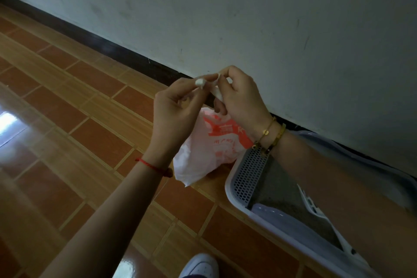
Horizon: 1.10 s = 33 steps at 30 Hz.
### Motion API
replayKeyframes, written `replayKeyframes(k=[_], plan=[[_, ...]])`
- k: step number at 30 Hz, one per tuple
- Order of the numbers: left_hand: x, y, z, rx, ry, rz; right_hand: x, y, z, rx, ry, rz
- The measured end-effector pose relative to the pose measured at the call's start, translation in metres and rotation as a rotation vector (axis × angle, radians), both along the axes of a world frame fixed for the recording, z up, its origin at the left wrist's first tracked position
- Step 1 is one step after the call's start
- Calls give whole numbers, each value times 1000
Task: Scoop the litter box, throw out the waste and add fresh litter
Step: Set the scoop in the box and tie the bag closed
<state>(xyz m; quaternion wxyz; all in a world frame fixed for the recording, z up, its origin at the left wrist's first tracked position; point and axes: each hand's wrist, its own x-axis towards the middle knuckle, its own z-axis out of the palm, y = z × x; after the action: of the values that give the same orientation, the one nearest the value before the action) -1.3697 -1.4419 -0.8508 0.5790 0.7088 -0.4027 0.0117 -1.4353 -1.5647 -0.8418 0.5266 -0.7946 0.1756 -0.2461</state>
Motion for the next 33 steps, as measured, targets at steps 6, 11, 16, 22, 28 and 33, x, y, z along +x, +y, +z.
replayKeyframes(k=[6,11,16,22,28,33], plan=[[8,4,-18,330,-435,259,-3,-7,-3,191,45,108],[4,0,-6,409,-129,142,-3,-6,-8,74,7,152],[1,6,9,217,568,-117,-3,-8,-8,-212,-60,29],[6,9,6,129,672,-126,-4,1,-11,-380,-61,9],[2,4,3,82,642,-32,-3,-4,-17,-394,-127,-5],[1,3,-6,27,658,106,-4,-16,-28,-481,-119,-91]])
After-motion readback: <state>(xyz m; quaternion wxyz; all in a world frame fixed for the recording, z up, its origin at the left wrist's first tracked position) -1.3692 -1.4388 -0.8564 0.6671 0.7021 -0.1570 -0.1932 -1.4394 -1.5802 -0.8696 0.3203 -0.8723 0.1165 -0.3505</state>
